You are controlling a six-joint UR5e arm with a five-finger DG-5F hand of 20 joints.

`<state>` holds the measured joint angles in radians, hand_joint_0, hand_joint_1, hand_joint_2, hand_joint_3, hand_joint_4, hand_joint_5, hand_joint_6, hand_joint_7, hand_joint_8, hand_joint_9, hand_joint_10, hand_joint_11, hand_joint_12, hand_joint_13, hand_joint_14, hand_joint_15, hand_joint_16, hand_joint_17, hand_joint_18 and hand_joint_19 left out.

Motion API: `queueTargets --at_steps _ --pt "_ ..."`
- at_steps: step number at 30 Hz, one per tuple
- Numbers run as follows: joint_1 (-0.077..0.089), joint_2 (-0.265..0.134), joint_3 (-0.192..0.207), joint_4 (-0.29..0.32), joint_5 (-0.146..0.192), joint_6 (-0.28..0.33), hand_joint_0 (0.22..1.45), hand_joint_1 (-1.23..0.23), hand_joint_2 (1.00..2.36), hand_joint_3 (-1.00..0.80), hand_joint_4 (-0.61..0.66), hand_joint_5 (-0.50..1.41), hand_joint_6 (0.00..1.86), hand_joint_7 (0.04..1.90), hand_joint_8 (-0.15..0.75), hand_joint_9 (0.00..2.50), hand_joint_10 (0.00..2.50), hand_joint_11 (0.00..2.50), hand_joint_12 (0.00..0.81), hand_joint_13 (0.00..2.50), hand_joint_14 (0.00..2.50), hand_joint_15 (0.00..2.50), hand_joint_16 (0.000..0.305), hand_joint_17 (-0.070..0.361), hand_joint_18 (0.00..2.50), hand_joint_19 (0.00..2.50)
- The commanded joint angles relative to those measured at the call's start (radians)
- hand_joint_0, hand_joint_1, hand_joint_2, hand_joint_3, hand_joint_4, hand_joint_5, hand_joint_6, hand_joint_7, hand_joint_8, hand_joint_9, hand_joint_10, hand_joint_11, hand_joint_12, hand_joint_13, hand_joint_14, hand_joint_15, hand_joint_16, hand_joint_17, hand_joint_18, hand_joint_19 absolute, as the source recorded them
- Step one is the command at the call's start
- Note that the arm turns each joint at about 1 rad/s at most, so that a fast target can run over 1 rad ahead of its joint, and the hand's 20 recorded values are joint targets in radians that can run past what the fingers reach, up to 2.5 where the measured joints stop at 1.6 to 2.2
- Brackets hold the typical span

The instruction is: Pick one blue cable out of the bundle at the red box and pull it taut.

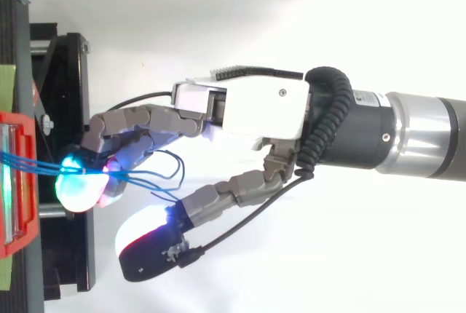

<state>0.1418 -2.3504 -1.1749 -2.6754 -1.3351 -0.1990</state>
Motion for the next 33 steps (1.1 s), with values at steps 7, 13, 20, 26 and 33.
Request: queueTargets --at_steps 7,13,20,26,33 --pt "-0.014 0.000 -0.002 -0.001 0.045 -0.005 0.57 -0.78 1.02 -0.30 0.22 -0.14 0.75 1.19 0.368 0.54 0.01 0.49 0.430 0.46 0.01 0.15 0.060 0.135 0.54 0.28" --pt "-0.018 -0.001 -0.005 0.003 0.077 -0.007 0.59 -0.77 1.02 -0.13 0.25 -0.19 0.84 1.12 0.369 0.52 0.01 0.51 0.429 0.46 0.00 0.15 0.060 0.135 0.54 0.27" --pt "-0.025 -0.001 -0.005 -0.001 0.077 -0.007 0.58 -0.77 1.02 -0.05 0.25 -0.20 0.88 1.22 0.373 0.53 0.01 0.54 0.432 0.47 0.00 0.16 0.060 0.135 0.55 0.28" --pt "-0.025 -0.001 -0.005 0.003 0.077 -0.008 0.60 -0.79 1.02 -0.05 0.26 -0.20 0.89 1.20 0.371 0.53 0.01 0.55 0.429 0.47 0.00 0.16 0.060 0.135 0.56 0.27" --pt "-0.021 -0.001 -0.005 0.002 0.079 -0.025 0.54 -0.76 1.01 -0.37 0.27 -0.19 0.82 1.04 0.381 0.54 0.01 0.54 0.443 0.47 0.00 0.18 0.062 0.139 0.56 0.29"
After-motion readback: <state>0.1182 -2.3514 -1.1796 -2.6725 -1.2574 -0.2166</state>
